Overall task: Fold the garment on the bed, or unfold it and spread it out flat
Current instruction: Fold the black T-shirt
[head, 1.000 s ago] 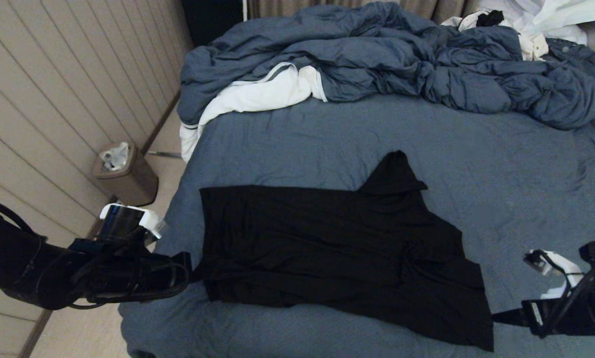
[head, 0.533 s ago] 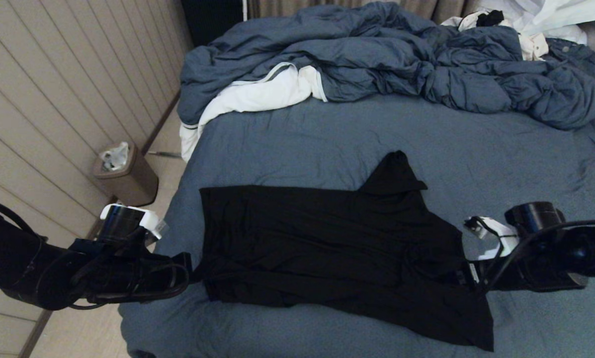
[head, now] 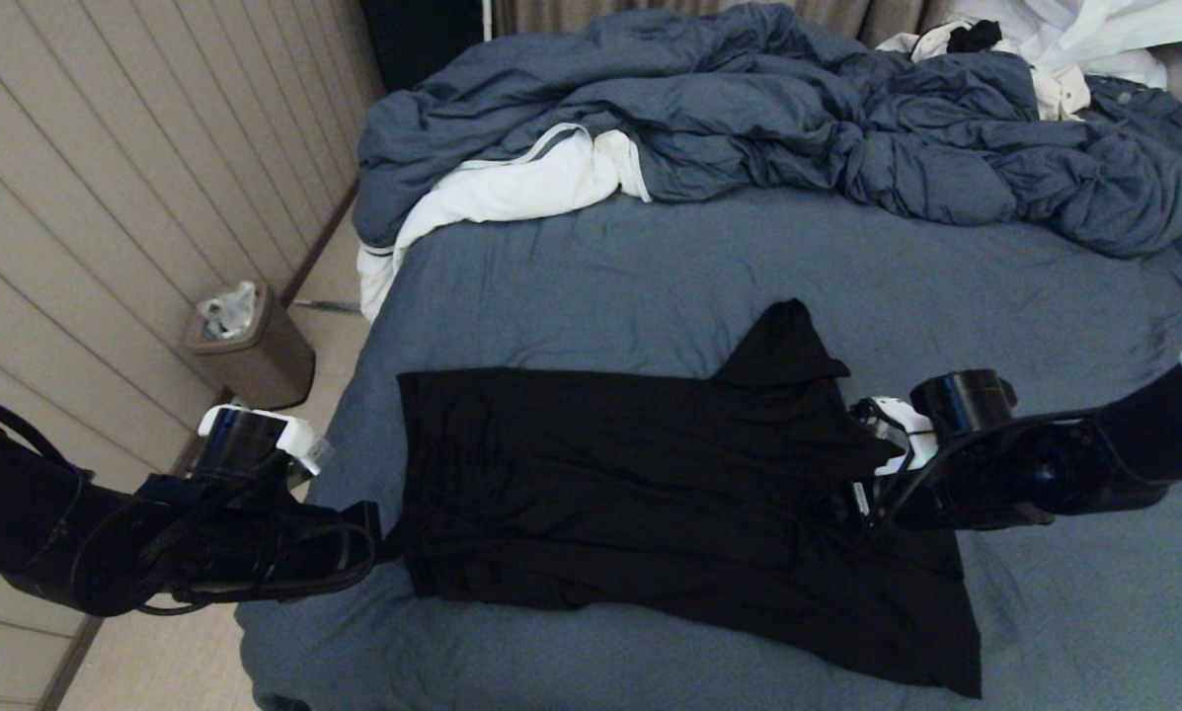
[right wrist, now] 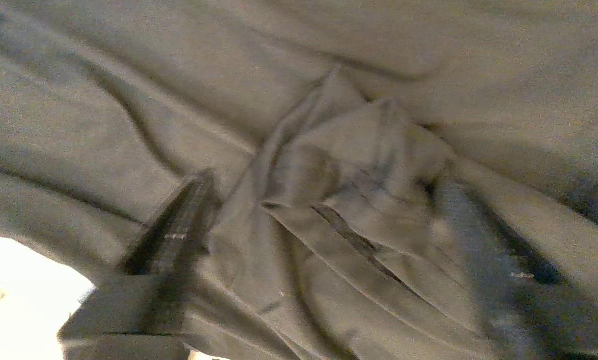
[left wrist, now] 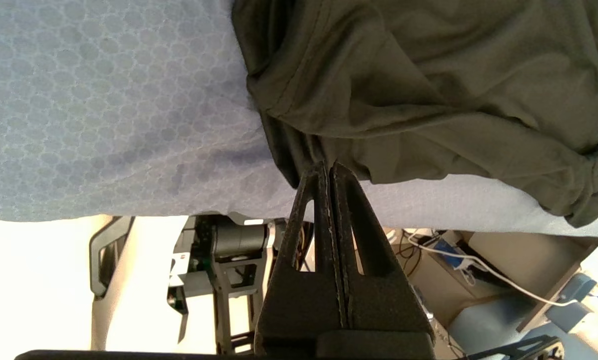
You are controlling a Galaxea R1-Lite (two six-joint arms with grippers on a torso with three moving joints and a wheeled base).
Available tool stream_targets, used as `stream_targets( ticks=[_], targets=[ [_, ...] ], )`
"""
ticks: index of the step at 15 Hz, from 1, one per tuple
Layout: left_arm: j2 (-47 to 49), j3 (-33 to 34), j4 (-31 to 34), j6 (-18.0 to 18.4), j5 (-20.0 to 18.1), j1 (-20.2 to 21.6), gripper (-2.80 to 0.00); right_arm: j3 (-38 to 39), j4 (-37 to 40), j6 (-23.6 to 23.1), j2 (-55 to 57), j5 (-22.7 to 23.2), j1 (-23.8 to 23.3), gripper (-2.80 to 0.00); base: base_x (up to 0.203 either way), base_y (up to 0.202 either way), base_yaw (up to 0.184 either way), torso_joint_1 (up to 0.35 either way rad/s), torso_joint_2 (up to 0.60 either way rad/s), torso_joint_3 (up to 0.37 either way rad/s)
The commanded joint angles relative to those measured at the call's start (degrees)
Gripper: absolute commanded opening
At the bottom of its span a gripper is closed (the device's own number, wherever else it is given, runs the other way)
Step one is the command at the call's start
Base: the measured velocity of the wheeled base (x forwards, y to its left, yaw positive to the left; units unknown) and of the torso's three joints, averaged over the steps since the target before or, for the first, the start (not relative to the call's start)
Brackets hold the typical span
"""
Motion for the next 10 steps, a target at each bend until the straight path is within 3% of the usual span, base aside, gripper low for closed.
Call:
stream_targets(
  ticks=[1,10],
  targets=[
    [0.18,-0.04,-0.14,-0.2,-0.09,0.04,-2.8,-0.78,-0.19,0.77,1.54,-0.03,0.44,-2.8,0.0,0.0,0.0,0.0,0.0,0.0],
    [0.62,-0.21,-0.14,-0.12,-0.09,-0.05,-2.8,-2.82,-0.15,0.8,-1.89,-0.62,0.81,-2.8,0.0,0.0,0.0,0.0,0.0,0.0]
  ],
)
